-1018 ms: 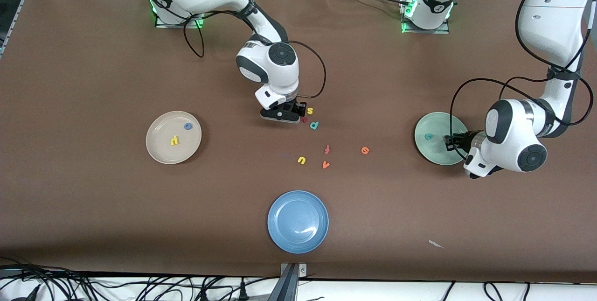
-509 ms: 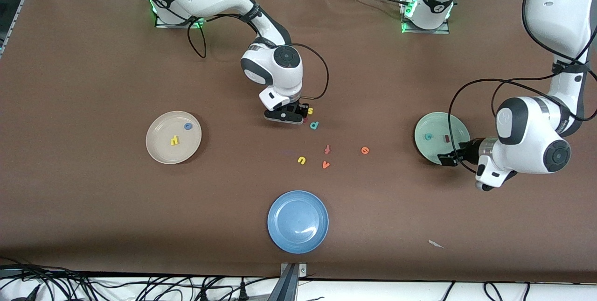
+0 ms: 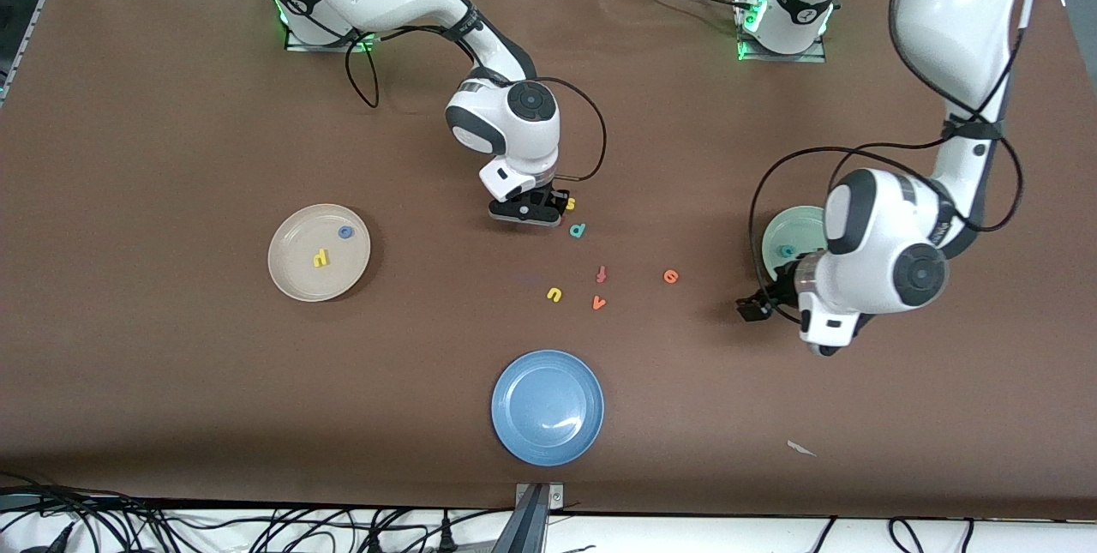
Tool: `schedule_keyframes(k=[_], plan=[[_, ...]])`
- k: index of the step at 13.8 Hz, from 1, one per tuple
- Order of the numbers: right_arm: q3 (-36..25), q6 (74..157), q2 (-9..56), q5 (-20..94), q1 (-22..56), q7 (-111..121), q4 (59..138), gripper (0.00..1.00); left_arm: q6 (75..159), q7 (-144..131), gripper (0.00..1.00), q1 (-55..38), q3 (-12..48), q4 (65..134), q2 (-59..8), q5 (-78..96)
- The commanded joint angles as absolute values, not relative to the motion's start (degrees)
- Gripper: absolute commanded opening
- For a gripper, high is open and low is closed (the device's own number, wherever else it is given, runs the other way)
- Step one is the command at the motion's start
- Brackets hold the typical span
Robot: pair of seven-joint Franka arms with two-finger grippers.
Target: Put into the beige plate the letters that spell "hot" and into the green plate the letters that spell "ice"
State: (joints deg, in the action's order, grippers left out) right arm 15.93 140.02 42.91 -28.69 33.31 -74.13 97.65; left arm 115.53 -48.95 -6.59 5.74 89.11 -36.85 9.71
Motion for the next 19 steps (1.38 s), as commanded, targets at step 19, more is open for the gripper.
schedule_keyframes(k=[19], plan=[[21.8,137.3,19.8,-24.8,4.8,-36.3,117.4,0.0,131.0,-67.3,1.0,-16.3,6.8,94.1,-43.4,5.7]])
